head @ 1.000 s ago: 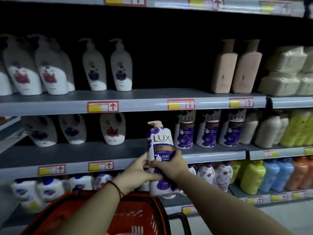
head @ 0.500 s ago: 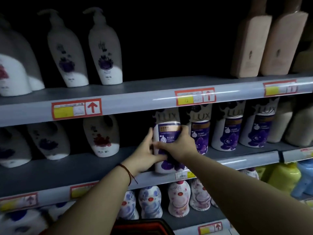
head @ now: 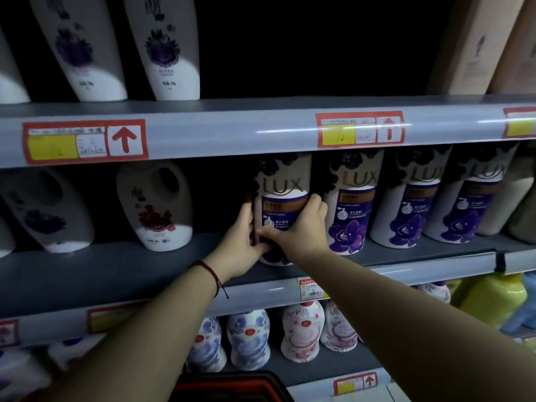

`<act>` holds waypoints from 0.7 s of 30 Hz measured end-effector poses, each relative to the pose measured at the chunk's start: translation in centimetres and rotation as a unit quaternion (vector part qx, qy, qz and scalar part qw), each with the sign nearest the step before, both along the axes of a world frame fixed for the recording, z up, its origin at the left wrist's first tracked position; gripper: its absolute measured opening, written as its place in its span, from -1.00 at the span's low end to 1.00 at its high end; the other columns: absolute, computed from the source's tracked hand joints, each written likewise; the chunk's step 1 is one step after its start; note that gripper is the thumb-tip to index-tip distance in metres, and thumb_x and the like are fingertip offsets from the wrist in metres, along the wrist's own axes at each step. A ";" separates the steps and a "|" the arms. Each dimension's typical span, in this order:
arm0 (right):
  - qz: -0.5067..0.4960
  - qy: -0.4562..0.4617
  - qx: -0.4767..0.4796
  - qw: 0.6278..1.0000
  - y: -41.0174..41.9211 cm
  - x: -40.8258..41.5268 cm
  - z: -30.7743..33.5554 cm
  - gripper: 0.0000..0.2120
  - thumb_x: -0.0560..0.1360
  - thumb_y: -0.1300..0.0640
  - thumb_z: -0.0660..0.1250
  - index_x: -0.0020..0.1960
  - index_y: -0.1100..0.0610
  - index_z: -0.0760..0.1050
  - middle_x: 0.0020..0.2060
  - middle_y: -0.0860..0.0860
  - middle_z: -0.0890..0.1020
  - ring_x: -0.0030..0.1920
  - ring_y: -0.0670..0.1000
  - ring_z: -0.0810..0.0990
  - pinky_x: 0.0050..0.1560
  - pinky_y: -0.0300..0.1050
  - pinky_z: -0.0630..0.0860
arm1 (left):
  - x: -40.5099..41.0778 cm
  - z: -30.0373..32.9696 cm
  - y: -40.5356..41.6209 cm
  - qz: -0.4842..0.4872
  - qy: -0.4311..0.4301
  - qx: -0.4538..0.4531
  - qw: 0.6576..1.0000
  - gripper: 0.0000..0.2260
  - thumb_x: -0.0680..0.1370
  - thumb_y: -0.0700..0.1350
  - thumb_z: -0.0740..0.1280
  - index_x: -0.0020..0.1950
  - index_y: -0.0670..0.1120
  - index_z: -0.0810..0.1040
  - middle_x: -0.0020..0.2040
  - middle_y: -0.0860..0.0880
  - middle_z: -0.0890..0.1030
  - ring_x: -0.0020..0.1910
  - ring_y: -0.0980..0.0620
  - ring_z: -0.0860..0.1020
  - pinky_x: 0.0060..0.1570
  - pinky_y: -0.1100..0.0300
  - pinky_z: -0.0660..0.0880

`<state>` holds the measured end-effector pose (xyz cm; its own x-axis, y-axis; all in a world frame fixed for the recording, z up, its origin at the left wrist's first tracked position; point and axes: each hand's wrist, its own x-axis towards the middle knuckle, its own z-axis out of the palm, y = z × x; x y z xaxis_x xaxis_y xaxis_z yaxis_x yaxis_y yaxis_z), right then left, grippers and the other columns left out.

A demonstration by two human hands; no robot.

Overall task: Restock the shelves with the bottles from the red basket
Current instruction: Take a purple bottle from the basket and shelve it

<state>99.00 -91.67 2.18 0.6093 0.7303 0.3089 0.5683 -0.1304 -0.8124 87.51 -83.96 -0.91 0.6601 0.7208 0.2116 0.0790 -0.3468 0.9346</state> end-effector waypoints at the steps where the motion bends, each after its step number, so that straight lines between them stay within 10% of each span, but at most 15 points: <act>1: 0.001 -0.003 0.000 1.000 -0.1 0.1 -0.2 -0.14 0.08 -0.06 0.65 0.17 0.16 0.22 0.13 0.07 0.33 0.22 0.11 0.41 0.21 -0.05 0.41 | 0.0 -0.2 0.1 0.001 0.001 0.006 1.000 -0.24 0.41 -0.46 0.37 0.46 -0.03 0.12 0.16 0.38 0.48 0.10 0.43 0.52 -0.03 0.51 0.47; 6: 0.006 0.000 -0.017 1.000 -0.4 -0.1 -0.3 -0.04 0.11 -0.07 0.64 0.31 0.17 0.19 0.21 0.11 0.35 0.27 0.14 0.40 0.24 -0.02 0.40 | -0.2 -0.1 -0.1 0.039 0.041 0.032 0.998 -0.28 0.40 -0.36 0.40 0.31 0.27 0.21 0.18 0.39 0.47 0.24 0.27 0.48 0.10 0.38 0.40; 12: 0.023 -0.048 -0.076 0.996 -4.5 -0.8 -0.2 -0.15 0.35 0.12 0.52 0.47 0.21 0.11 0.35 0.19 0.31 0.35 0.20 0.32 0.36 0.01 0.28 | -3.8 1.5 -4.2 0.132 0.236 0.149 0.951 -0.32 0.49 -0.10 0.39 0.53 0.06 0.14 0.49 0.00 0.30 0.43 -0.04 0.33 0.36 0.00 0.38; 17: 0.080 -0.274 -0.138 0.948 -10.9 -5.7 -1.9 -0.51 0.46 0.13 0.33 0.33 0.24 0.31 0.23 0.21 0.39 0.22 0.25 0.35 0.18 0.07 0.36 | -11.9 1.7 -11.3 0.199 0.313 0.293 0.881 -0.67 0.49 0.01 0.32 0.24 -0.01 0.52 0.24 0.01 0.54 0.20 -0.07 0.51 0.13 0.06 0.50; 21: 0.223 -0.340 -0.268 0.874 -15.4 -11.8 -5.6 -0.47 0.45 0.06 0.31 0.37 0.18 0.31 0.30 0.17 0.38 0.31 0.22 0.30 0.29 0.08 0.34 | -21.2 -2.9 -17.3 0.243 0.360 0.229 0.871 -0.80 0.45 0.00 0.36 0.04 -0.02 0.61 0.06 -0.04 0.62 0.07 -0.10 0.58 0.04 0.08 0.53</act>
<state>87.19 -107.03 -3.42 0.0357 0.9989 0.0299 0.9869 -0.0305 -0.1582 66.30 -101.29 -3.78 0.3810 0.9009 0.2077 0.8288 -0.4324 0.3551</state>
